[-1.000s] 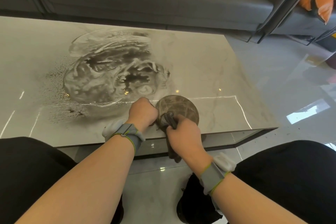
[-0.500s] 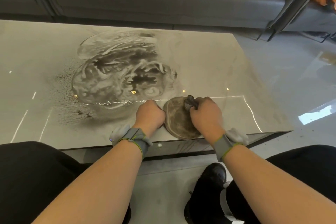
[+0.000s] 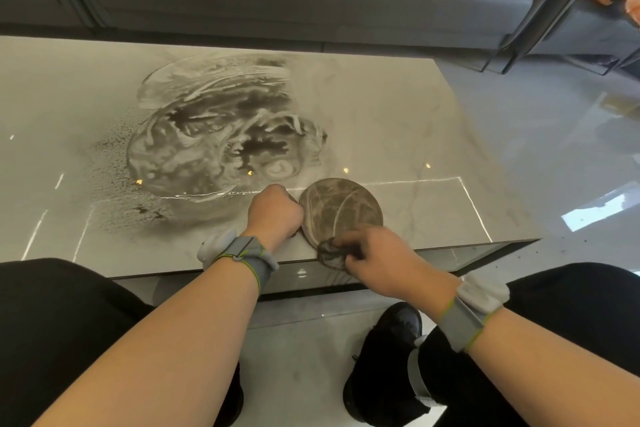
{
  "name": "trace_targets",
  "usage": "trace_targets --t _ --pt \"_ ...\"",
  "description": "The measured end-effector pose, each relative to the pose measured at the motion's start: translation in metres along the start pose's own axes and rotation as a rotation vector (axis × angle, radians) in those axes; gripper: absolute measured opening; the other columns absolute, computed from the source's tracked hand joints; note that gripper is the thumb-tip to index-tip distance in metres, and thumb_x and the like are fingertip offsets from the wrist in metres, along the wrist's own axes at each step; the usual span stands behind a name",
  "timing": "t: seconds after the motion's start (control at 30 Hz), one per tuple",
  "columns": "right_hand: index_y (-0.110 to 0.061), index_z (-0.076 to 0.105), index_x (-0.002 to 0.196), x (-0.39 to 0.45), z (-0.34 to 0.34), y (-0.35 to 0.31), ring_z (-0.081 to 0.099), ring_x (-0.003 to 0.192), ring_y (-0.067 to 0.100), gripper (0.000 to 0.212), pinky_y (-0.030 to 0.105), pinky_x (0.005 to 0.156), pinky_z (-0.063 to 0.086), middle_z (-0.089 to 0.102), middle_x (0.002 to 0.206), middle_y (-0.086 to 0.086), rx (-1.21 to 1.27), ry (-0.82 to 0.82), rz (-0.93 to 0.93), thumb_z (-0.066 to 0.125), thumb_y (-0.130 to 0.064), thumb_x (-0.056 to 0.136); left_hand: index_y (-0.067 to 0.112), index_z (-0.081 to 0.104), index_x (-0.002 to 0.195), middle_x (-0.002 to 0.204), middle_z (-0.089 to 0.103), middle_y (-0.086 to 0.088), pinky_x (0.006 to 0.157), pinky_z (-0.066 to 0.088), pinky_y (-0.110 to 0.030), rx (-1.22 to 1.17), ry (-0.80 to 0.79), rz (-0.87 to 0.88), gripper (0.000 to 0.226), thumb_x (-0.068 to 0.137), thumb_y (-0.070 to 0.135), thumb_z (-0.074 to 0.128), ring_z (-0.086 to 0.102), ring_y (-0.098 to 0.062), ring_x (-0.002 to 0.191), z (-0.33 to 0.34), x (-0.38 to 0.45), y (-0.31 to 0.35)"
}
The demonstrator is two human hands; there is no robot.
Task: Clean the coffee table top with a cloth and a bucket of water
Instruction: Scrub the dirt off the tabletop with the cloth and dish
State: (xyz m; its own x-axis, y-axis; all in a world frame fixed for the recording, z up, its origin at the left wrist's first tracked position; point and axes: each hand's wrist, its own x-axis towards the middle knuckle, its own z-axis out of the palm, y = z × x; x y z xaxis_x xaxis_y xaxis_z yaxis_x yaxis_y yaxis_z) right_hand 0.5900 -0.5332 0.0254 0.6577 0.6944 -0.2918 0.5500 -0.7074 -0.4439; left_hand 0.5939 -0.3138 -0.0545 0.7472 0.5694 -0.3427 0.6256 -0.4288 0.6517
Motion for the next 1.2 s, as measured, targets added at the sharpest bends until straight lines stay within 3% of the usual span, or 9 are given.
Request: trace_targets --t 0.1,0.2,0.3,0.5,0.63,0.73,0.87,1.03,1.2 --pt "-0.030 0.074 0.107 -0.010 -0.014 -0.001 0.060 0.080 0.011 0.029 0.034 0.076 0.054 0.064 0.090 -0.009 0.091 -0.081 -0.009 0.059 -0.019 0.084 0.013 0.070 0.074 0.070 0.073 -0.008 0.068 0.063 -0.039 -0.001 -0.003 0.012 0.023 0.063 0.026 0.054 0.072 -0.032 0.070 0.000 0.000 0.000" --pt "-0.025 0.071 0.112 0.003 -0.026 0.008 0.061 0.085 0.016 0.026 0.035 0.079 0.055 0.063 0.096 -0.003 0.150 0.223 0.110 0.061 -0.025 0.088 0.012 0.071 0.073 0.069 0.073 -0.008 0.069 0.063 -0.039 -0.001 -0.004 0.018 0.023 0.063 0.025 0.054 0.072 -0.033 0.071 0.001 0.000 0.000" --pt "-0.018 0.067 0.107 0.031 -0.031 0.025 0.061 0.083 0.030 0.025 0.038 0.074 0.054 0.057 0.095 0.006 -0.019 0.436 0.230 0.056 -0.030 0.089 0.014 0.070 0.075 0.072 0.073 -0.008 0.070 0.063 -0.038 -0.011 -0.004 0.018 0.023 0.064 0.025 0.053 0.072 -0.032 0.073 0.001 -0.002 0.001" --pt "-0.011 0.063 0.111 0.063 -0.008 0.020 0.063 0.092 0.036 0.030 0.038 0.076 0.054 0.067 0.098 0.014 -0.008 0.379 0.346 0.058 -0.029 0.087 0.014 0.069 0.075 0.073 0.073 -0.007 0.071 0.062 -0.038 0.002 0.012 0.043 0.025 0.064 0.026 0.050 0.072 -0.032 0.073 0.000 -0.004 0.000" --pt "-0.017 0.066 0.112 0.045 0.009 -0.002 0.064 0.087 0.030 0.028 0.033 0.072 0.053 0.068 0.093 0.009 0.039 0.340 0.245 0.058 -0.026 0.087 0.013 0.070 0.075 0.072 0.073 -0.007 0.071 0.062 -0.038 0.038 0.010 0.053 0.026 0.063 0.025 0.050 0.072 -0.031 0.071 -0.001 -0.003 0.002" --pt "-0.017 0.066 0.111 0.019 0.015 -0.017 0.064 0.080 0.024 0.027 0.030 0.061 0.051 0.068 0.091 0.005 0.068 0.195 0.141 0.058 -0.027 0.087 0.012 0.070 0.073 0.072 0.073 -0.008 0.070 0.062 -0.037 0.055 0.012 0.053 0.027 0.061 0.025 0.049 0.072 -0.032 0.070 -0.001 -0.003 0.002" --pt "-0.021 0.068 0.106 0.010 0.002 -0.017 0.065 0.083 0.021 0.024 0.037 0.076 0.056 0.069 0.090 0.001 0.063 0.054 0.094 0.059 -0.030 0.085 0.011 0.070 0.071 0.072 0.073 -0.008 0.070 0.062 -0.036 0.042 0.014 0.047 0.029 0.059 0.024 0.047 0.072 -0.032 0.072 0.000 -0.003 -0.001" --pt "-0.014 0.060 0.116 0.058 -0.032 0.014 0.062 0.093 0.035 0.031 0.042 0.078 0.054 0.061 0.107 0.012 -0.021 0.500 0.257 0.060 -0.027 0.087 0.014 0.070 0.076 0.073 0.073 -0.007 0.070 0.062 -0.038 0.005 0.000 0.024 0.028 0.061 0.026 0.049 0.072 -0.032 0.073 -0.001 -0.003 0.001" --pt "-0.011 0.062 0.110 0.096 -0.018 0.006 0.057 0.094 0.038 0.027 0.043 0.077 0.051 0.057 0.106 0.013 -0.236 0.524 0.274 0.054 -0.016 0.085 0.014 0.070 0.078 0.074 0.074 -0.008 0.072 0.062 -0.038 -0.001 0.000 0.027 0.030 0.063 0.027 0.048 0.073 -0.032 0.074 -0.002 -0.007 0.002"
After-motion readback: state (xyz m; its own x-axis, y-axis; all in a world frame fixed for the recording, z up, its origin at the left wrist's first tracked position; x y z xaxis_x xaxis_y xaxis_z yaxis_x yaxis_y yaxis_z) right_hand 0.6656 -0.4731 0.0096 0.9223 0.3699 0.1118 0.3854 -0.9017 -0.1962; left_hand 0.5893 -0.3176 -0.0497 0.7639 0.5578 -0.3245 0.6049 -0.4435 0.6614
